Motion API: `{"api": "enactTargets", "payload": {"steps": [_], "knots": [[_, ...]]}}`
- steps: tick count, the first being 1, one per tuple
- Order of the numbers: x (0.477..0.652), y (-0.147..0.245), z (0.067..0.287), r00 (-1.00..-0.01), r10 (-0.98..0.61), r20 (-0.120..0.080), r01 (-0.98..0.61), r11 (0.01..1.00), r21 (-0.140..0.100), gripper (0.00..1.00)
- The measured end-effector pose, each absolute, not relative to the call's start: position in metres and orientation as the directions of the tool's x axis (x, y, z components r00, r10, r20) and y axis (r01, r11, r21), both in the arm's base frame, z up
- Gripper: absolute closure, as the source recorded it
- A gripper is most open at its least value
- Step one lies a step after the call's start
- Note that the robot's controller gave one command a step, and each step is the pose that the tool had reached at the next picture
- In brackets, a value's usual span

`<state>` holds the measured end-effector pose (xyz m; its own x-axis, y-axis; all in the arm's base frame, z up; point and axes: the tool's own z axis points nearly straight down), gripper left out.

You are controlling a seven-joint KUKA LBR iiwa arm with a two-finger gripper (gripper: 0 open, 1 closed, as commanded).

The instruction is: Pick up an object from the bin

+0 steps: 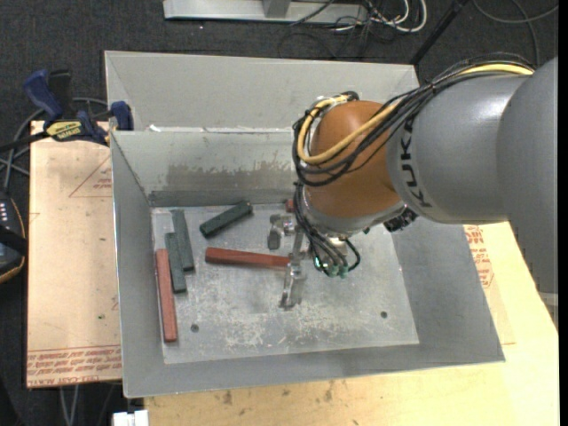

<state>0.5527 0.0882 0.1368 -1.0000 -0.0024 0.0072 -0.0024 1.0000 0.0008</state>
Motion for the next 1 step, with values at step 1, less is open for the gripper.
{"api": "enactTargets", "payload": {"steps": [1], "knots": [[0.6056,0.1069,0.0669,-0.991,-0.135,-0.001,-0.135,0.991,0.002,0.00]]}}
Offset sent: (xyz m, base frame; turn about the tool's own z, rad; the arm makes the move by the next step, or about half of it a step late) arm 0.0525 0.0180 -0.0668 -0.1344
